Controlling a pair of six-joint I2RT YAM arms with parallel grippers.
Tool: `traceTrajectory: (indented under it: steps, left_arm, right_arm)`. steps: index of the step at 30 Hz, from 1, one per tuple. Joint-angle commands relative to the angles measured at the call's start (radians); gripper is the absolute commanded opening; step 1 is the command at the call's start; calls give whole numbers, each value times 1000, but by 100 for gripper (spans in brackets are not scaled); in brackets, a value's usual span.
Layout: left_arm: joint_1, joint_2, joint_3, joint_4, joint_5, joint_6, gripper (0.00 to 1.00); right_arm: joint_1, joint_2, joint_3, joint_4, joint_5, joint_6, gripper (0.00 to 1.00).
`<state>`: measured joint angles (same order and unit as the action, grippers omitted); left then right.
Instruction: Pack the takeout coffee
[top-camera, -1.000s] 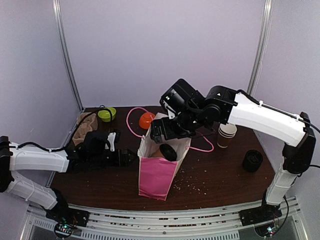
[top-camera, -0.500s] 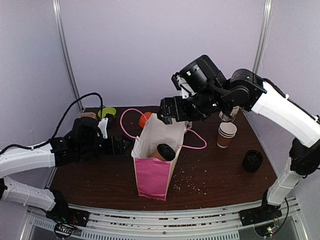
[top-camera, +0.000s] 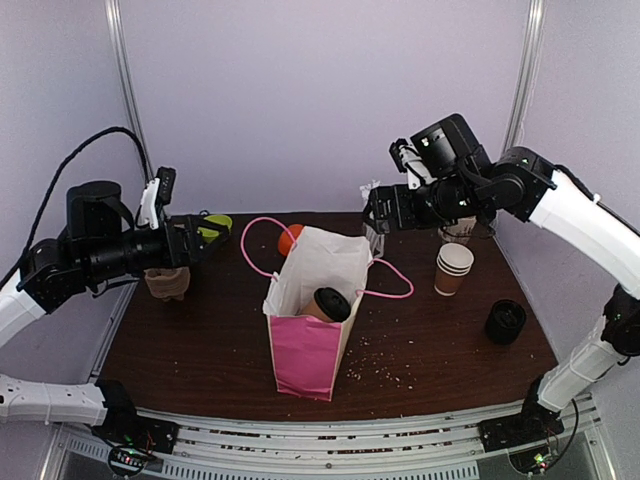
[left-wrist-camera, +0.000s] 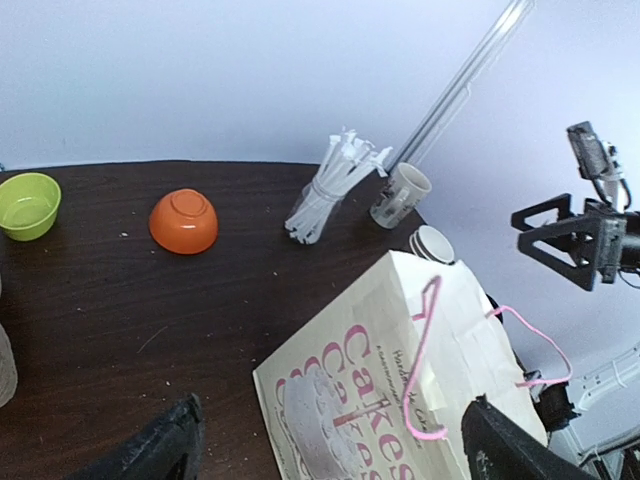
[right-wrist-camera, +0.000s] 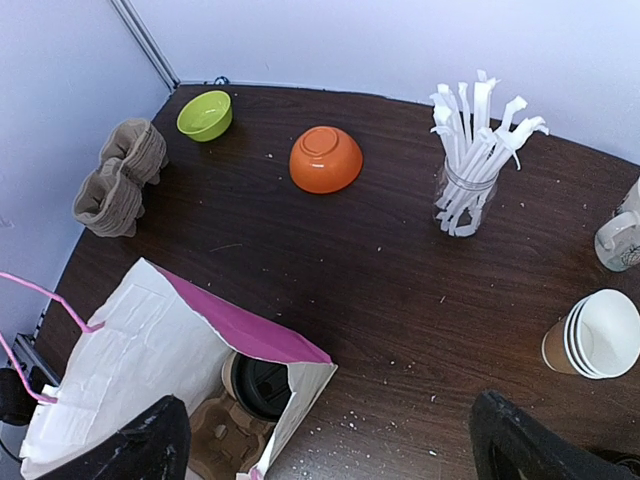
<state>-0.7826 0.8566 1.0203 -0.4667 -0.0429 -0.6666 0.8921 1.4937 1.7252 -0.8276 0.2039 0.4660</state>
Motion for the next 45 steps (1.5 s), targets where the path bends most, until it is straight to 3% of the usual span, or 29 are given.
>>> traceTrajectory:
  steps: [1, 7, 15, 20, 27, 36, 42, 45]
  left_arm:
    - [-6, 55, 51, -68, 197, 9, 94]
    - [-10, 80, 39, -15, 315, -48, 98]
    - [-130, 206, 88, -63, 258, -58, 94]
    - [-160, 307, 154, -87, 255, -64, 80]
    - [-175, 444, 320, -249, 160, 5, 59]
    - [-202, 539, 386, -318, 104, 55, 30]
    - [-205, 559, 425, -335, 78, 98, 0]
    - [-206, 556, 445, -334, 59, 134, 0]
  right_arm:
    - [-16, -34, -67, 85, -58, -21, 100]
    - [-22, -59, -128, 126, -77, -3, 100]
    - [-43, -94, -178, 141, -84, 4, 100]
    - [-49, -106, -201, 157, -95, 8, 100]
    - [-56, -126, -238, 194, -110, 5, 100]
    - [-73, -150, -287, 217, -137, 2, 100]
    - [-77, -155, -298, 225, -145, 2, 100]
    - [-79, -169, -309, 241, -136, 7, 100]
